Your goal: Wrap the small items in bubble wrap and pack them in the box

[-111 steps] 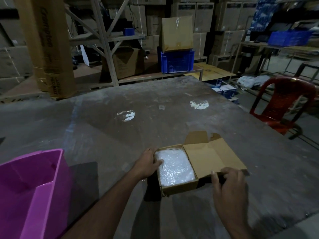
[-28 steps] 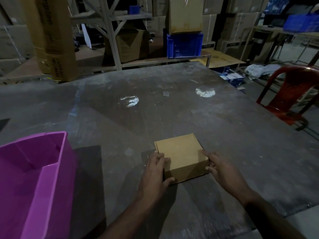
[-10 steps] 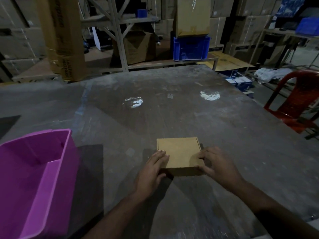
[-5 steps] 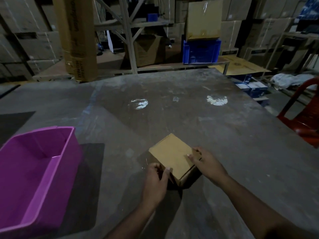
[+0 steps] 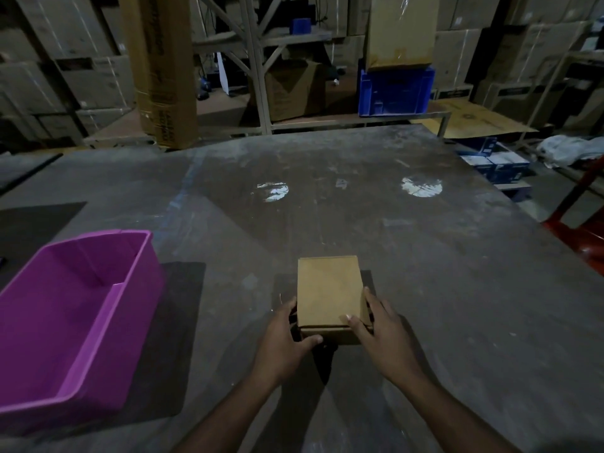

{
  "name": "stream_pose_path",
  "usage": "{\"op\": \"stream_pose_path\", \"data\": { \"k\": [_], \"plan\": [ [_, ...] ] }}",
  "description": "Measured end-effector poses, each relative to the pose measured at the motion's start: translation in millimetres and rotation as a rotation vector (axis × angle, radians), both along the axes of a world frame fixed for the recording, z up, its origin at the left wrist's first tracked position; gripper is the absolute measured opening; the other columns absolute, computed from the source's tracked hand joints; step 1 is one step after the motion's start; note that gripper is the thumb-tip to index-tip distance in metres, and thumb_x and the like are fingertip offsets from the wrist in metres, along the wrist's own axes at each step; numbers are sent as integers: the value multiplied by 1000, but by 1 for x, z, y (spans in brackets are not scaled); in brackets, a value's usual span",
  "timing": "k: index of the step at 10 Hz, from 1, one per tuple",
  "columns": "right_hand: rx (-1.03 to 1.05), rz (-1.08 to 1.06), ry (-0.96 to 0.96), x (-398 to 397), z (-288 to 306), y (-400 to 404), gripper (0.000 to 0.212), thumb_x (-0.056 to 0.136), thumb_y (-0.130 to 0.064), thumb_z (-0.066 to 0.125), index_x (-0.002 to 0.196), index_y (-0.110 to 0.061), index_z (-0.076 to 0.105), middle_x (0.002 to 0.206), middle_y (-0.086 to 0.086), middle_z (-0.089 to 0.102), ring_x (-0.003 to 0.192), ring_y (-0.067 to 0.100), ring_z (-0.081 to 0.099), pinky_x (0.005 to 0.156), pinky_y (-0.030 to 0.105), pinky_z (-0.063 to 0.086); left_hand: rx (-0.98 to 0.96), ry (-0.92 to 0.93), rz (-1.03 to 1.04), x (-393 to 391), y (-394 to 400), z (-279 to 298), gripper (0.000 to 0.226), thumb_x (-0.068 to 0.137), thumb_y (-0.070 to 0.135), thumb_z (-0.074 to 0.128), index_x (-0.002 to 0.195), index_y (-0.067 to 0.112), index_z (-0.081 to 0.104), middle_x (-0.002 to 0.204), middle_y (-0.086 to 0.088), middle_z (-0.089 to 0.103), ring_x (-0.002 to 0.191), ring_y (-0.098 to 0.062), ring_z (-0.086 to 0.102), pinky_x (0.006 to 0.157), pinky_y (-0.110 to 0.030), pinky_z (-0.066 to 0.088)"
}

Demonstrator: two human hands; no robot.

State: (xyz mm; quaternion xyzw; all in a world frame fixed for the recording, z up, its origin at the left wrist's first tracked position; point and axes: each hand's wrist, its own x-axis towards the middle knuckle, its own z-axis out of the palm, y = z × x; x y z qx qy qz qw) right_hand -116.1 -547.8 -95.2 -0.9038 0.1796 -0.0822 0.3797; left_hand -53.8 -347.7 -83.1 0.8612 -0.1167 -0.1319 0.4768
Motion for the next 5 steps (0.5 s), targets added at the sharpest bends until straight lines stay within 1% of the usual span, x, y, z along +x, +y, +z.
{"op": "stream_pose_path", "data": {
  "k": [1, 2, 3, 4, 5],
  "plan": [
    [-40, -4, 36, 1, 1, 1, 77, 97, -58, 49, 160, -25, 20, 150, 1, 42, 132, 19, 45, 101, 38, 48, 0, -28, -15, 0, -1, -1, 80, 80, 17, 85, 148, 26, 42, 131, 16, 56, 115, 3, 52, 78, 1, 41],
    [-80, 2, 58, 1, 3, 4, 76, 99, -57, 48, 161, -23, 19, 146, 3, 44, 128, 20, 47, 95, 34, 46, -3, -59, -27, -2, 0, -1, 75, 81, 16, 83, 145, 26, 45, 129, 16, 56, 116, 3, 52, 79, 2, 40],
    [-122, -3, 79, -2, 8, 9, 73, 101, -56, 42, 161, -22, 16, 145, 6, 45, 127, 23, 48, 95, 36, 47, 13, -76, -53, -3, 3, -2, 73, 81, 25, 83, 144, 32, 46, 134, 16, 60, 121, -2, 57, 95, -14, 47],
    [-229, -14, 129, -4, 14, 15, 67, 104, -52, 36, 159, -18, 17, 141, 11, 49, 122, 27, 52, 92, 40, 49, 94, -56, -151, 1, 7, 6, 71, 84, 35, 81, 145, 30, 45, 139, 9, 60, 123, -9, 58, 99, -27, 49],
    [-438, -46, 149, 0, 23, 20, 65, 102, -53, 38, 151, -11, 30, 138, 11, 52, 123, 28, 50, 95, 42, 49, 125, -60, -202, 8, 15, 16, 72, 88, 42, 76, 147, 24, 40, 144, 5, 55, 127, -14, 54, 102, -30, 47]
  ]
}}
